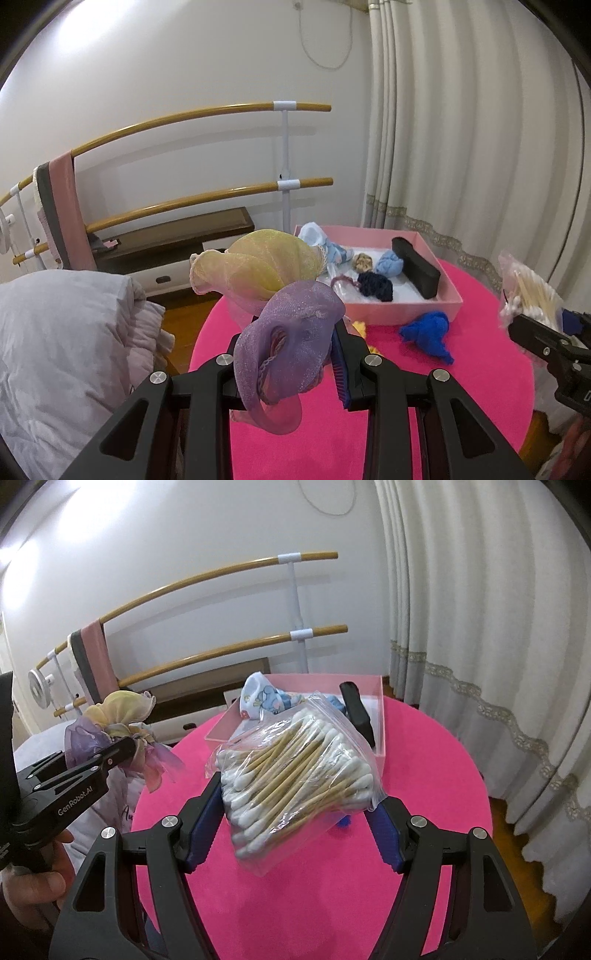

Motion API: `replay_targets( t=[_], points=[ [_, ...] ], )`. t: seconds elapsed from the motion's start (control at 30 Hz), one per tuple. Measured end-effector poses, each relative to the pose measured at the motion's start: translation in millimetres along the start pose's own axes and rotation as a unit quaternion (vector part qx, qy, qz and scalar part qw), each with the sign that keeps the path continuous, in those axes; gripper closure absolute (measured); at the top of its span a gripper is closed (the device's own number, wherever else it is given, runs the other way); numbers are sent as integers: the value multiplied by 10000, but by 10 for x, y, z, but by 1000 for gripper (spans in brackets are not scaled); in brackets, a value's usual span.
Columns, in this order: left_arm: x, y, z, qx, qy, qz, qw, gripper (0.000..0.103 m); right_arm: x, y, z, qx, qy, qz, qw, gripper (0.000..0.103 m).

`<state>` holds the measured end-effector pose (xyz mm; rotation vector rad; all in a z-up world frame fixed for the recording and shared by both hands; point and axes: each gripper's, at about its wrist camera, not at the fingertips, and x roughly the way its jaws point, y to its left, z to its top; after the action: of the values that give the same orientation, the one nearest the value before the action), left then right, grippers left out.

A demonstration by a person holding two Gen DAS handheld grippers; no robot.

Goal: Organize soft objects
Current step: 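Lift and carry the scrunchie and swab bag with both tools over the pink box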

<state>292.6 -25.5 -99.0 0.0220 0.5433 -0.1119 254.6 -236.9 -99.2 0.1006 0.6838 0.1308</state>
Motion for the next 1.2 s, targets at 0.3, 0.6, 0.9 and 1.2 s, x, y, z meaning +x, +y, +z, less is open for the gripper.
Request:
replay_targets(
  t=[0.3,0.6,0.9,1.2],
  points=[
    [413,-9,436,8,-30,-131,9999,75,249,-80,408,-58,-77,24,10000,34],
    [1301,-65,971,52,159,-296,9994,74,858,-235,825,-30,150,164,9997,34],
    [2255,-119,1226,40,605,-406,9973,74,1496,-280,974,-140,525,204,9983,34],
    [2924,-186,1348,98,936,-495,9943,74,1916,-379,892,-47,853,243,9960,34]
  ],
)
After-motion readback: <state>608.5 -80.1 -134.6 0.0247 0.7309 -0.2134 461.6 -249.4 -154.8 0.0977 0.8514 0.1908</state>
